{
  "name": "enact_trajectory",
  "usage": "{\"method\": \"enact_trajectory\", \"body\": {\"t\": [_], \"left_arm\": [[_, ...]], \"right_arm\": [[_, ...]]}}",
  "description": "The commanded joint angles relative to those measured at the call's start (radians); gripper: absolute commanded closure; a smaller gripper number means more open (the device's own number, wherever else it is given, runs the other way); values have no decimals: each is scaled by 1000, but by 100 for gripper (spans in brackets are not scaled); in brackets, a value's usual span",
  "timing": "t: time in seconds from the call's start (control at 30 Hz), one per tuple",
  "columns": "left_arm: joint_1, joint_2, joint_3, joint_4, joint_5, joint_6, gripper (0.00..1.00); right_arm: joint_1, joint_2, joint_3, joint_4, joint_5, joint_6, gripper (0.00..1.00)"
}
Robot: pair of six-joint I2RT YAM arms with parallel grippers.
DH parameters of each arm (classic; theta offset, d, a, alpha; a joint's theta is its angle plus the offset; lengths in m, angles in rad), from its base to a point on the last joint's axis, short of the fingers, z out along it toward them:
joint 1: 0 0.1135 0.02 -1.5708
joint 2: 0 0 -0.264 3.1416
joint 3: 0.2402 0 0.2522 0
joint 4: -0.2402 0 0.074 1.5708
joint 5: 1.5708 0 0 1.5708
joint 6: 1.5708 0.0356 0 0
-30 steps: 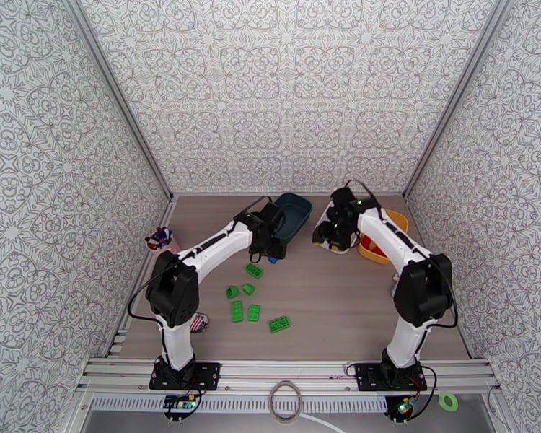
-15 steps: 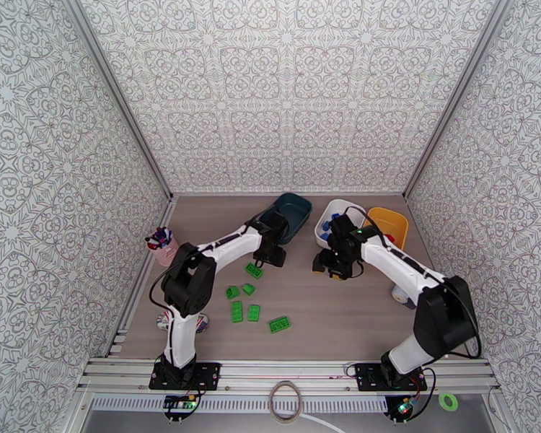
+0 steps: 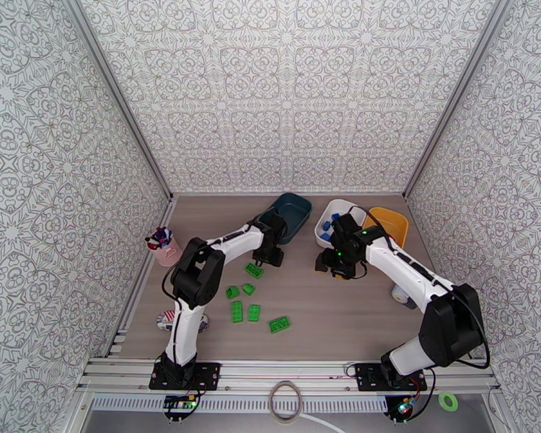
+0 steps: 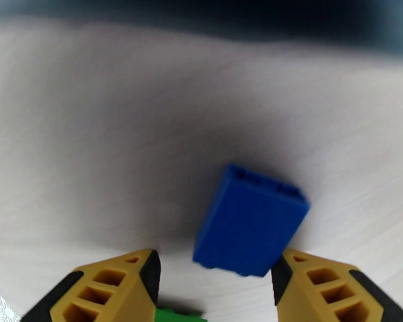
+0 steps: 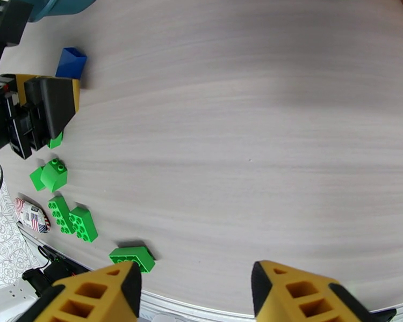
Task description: Sort the legos into containers by color
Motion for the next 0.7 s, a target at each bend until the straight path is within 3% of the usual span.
{"method": "enact_trajectory", "body": {"t": [0.0,0.33,0.5,0.67], "left_arm": [[-6,46,50,6,2,26,39],[-16,91,66,7,1,9,49],[-32,71,62,6,-3,5,59],[-60,9,30,5,-5,-16,63]], "right_arm": [[-1,14,44,-38,27,-17,42],[-1,13,58,-65,38,-30,43],[-4,7,63,-70,51,-31,44],[-19,-10,62,-68,73,-28,44]]}}
